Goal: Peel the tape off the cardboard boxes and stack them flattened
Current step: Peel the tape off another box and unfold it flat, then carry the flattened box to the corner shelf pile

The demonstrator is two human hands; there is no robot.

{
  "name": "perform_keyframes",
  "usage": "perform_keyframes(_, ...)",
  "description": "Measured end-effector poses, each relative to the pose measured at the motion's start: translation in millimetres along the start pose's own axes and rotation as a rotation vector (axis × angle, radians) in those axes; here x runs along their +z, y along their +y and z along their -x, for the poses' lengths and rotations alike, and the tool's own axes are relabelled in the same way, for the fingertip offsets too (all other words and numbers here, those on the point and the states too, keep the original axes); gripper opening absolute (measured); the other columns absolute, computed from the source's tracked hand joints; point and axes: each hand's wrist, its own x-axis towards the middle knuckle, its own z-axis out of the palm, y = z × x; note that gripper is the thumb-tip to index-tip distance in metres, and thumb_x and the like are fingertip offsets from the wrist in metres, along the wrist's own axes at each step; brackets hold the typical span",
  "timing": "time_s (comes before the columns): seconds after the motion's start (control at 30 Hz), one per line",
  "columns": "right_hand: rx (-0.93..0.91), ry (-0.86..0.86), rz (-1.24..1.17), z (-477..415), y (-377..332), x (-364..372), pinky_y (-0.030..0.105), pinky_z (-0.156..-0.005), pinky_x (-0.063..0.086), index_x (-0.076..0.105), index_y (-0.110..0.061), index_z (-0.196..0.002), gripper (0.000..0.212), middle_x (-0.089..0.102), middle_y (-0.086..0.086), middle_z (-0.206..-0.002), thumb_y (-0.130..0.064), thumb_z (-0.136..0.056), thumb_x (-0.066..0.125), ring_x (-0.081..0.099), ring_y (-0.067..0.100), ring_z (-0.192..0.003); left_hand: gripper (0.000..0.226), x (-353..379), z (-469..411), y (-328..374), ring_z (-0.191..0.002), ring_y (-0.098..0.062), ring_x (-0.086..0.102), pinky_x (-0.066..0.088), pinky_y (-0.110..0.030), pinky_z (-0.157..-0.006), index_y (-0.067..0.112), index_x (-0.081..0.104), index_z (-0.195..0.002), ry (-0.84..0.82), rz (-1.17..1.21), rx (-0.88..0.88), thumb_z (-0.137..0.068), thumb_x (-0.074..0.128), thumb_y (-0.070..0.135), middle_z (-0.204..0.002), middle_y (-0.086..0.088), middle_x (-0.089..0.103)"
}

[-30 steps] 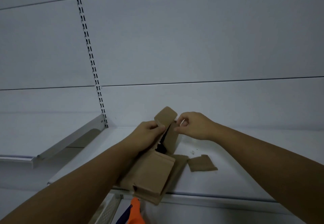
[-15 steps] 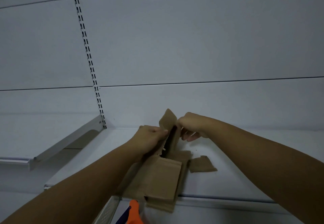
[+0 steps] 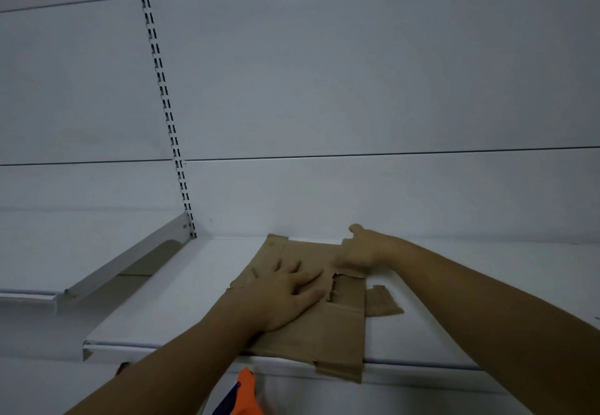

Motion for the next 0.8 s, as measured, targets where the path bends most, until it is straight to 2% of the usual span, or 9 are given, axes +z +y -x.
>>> perform_keyframes(0.1,0.049,-0.084,0.086,-9.4,3.6,-0.5,0.039,-0.109,0.028,0.011,-0.012,-0.149,0.105,0.021,0.009,-0.155,-0.058,-0.072,0.067,0.026,0.028,-0.139,0.057,-1.1,8.7,-2.3,-0.144,-0.015,0.008,-0.002,-0.054,-0.115,0.048,0.032,-0.137,0.05,0.036,0.042,-0.085,0.028,0.069,-0.155,0.012,0.021)
perform_keyframes(0.2,0.006,-0.146,0.373,-14.9,-4.9,-10.5,0.041,-0.112,0.021,0.019,-0.017,-0.148,0.102,0.016,0.008,-0.157,-0.067,-0.07,0.063,0.02,0.027,-0.142,0.055,-0.3,14.7,-4.0,-0.144,-0.012,0.011,0.0,-0.054,-0.115,0.046,0.036,-0.136,0.057,0.056,0.084,-0.085,0.033,0.066,-0.153,0.015,0.026)
perform_keyframes(0.3,-0.062,-0.166,0.437,-22.3,-22.0,-14.5,0.04,-0.112,0.027,0.022,-0.016,-0.147,0.106,0.024,0.004,-0.155,-0.061,-0.065,0.072,0.028,0.025,-0.139,0.053,2.8,16.9,-10.6,-0.141,-0.006,0.017,0.008,-0.047,-0.116,0.05,0.038,-0.133,0.09,0.028,0.127,-0.083,0.032,0.068,-0.149,0.019,0.033)
perform_keyframes(0.4,-0.044,-0.161,0.496,-24.8,-37.2,-17.9,0.038,-0.102,0.04,0.044,-0.009,-0.136,0.096,0.044,0.007,-0.142,-0.06,-0.061,0.076,0.045,0.026,-0.125,0.048,4.4,19.3,-15.3,-0.128,-0.002,0.041,0.032,-0.027,-0.104,0.044,0.049,-0.127,0.245,0.077,0.189,-0.083,0.036,0.061,-0.135,0.014,0.053)
perform_keyframes(0.5,-0.11,-0.105,0.268,-27.3,-34.3,-23.8,0.036,-0.089,0.049,0.061,-0.013,-0.113,0.058,0.058,0.005,-0.119,-0.047,-0.068,0.077,0.056,0.025,-0.107,0.032,-3.6,29.2,-26.1,-0.109,-0.007,0.056,0.043,-0.028,-0.096,0.03,0.066,-0.111,0.464,0.058,0.27,-0.085,0.049,0.039,-0.117,0.012,0.065)
perform_keyframes(0.6,-0.21,-0.055,-0.131,-22.0,-30.6,-31.4,0.042,-0.093,0.049,0.06,-0.019,-0.103,0.034,0.059,0.005,-0.114,-0.04,-0.079,0.07,0.058,0.025,-0.104,0.03,-9.0,39.6,-56.4,-0.132,-0.024,0.038,0.023,-0.043,-0.109,0.027,0.067,-0.109,0.827,-0.031,0.059,-0.08,0.061,0.026,-0.133,0.002,0.055)
perform_keyframes(0.7,-0.278,-0.016,-0.449,-11.5,-35.4,-47.4,0.038,-0.076,0.053,0.059,-0.018,-0.093,0.017,0.063,0.011,-0.105,-0.031,-0.085,0.066,0.062,0.025,-0.089,0.07,-20.6,55.6,-79.2,-0.141,-0.028,0.018,0.018,-0.051,-0.111,0.024,0.039,-0.135,1.13,0.39,-0.305,-0.075,0.074,0.033,-0.154,-0.005,0.021)
perform_keyframes(0.73,-0.29,0.018,-0.54,-6.5,-37.6,-55.1,0.035,-0.07,0.053,0.058,-0.017,-0.091,0.014,0.064,0.01,-0.1,-0.028,-0.086,0.065,0.062,0.024,-0.084,0.084,-27.6,58.3,-80.8,-0.14,-0.029,0.019,0.023,-0.051,-0.111,0.024,0.028,-0.14,1.122,0.619,-0.36,-0.073,0.076,0.033,-0.154,-0.005,0.015)
perform_keyframes(0.8,-0.29,0.103,-0.68,4.6,-40.3,-71.0,0.029,-0.062,0.053,0.056,-0.017,-0.09,0.012,0.063,0.006,-0.093,-0.026,-0.087,0.063,0.061,0.02,-0.078,0.094,-40.0,56.5,-77.2,-0.133,-0.032,0.032,0.033,-0.051,-0.107,0.028,0.016,-0.144,0.965,1.066,-0.339,-0.072,0.077,0.03,-0.15,-0.01,0.023)
